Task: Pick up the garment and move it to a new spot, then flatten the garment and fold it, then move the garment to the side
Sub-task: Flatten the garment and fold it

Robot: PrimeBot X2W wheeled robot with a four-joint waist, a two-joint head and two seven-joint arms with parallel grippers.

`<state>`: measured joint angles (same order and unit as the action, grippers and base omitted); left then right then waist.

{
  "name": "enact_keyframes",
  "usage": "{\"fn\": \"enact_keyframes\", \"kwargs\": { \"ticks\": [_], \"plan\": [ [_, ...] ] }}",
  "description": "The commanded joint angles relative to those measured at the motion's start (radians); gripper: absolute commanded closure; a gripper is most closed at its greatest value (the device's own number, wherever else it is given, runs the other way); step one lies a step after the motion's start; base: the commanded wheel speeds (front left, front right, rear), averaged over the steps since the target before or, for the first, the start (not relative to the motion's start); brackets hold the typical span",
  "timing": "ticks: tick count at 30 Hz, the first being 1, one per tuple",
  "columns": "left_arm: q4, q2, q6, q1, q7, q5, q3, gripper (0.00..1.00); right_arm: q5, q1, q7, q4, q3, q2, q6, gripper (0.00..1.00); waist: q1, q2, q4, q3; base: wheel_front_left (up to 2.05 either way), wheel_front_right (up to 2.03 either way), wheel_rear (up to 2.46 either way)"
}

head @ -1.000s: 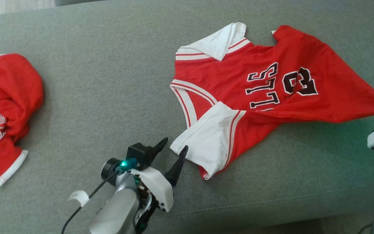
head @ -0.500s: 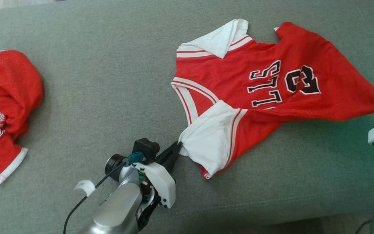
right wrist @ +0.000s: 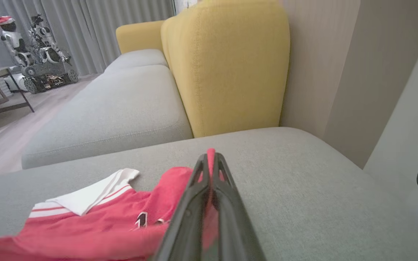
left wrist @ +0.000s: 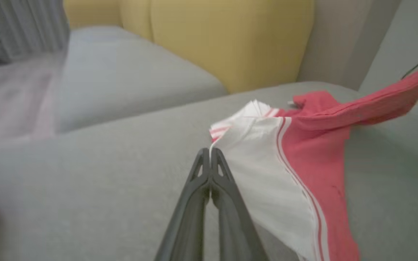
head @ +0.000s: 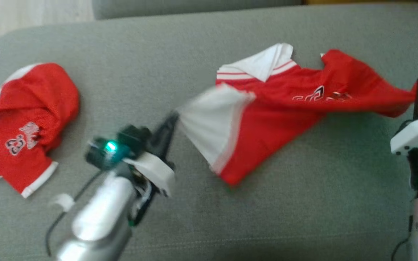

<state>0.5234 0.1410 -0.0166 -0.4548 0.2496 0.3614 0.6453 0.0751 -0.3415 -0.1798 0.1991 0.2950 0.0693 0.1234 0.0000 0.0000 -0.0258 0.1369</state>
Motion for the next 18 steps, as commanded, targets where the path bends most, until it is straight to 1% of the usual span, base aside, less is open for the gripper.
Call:
{"fn": "enact_keyframes", "kwargs": {
  "ticks": [1,5,9,14,18],
  "plan": [
    [-0.081,0.040,0.016,-0.033,0.012,-0.021,-0.061,1.00,0.019,-0.066,0.000,-0.033,-0.039,0.028,0.007,1.00,0.0000,0.0000,0.024,-0.041,0.00,0.00,0.00],
    [-0.248,0.100,0.048,-0.031,0.012,-0.075,-0.132,1.00,0.061,-0.130,-0.005,-0.015,-0.091,0.056,0.007,1.00,0.0000,0.0000,0.036,-0.072,0.00,0.00,0.00],
    [-0.386,0.139,0.068,-0.042,0.012,-0.117,-0.194,1.00,0.087,-0.198,0.002,0.008,-0.140,0.087,0.007,1.00,0.0000,0.0000,0.043,-0.099,0.00,0.00,0.00],
    [-0.493,0.180,0.066,-0.060,0.012,-0.159,-0.234,1.00,0.109,-0.267,0.011,0.046,-0.197,0.119,0.007,1.00,0.0000,0.0000,0.045,-0.136,0.00,0.00,0.00],
    [-0.548,0.206,0.064,-0.078,0.012,-0.186,-0.245,1.00,0.099,-0.298,0.012,0.037,-0.231,0.153,0.007,1.00,0.0000,0.0000,0.053,-0.160,0.00,0.00,0.00]
  ]
}}
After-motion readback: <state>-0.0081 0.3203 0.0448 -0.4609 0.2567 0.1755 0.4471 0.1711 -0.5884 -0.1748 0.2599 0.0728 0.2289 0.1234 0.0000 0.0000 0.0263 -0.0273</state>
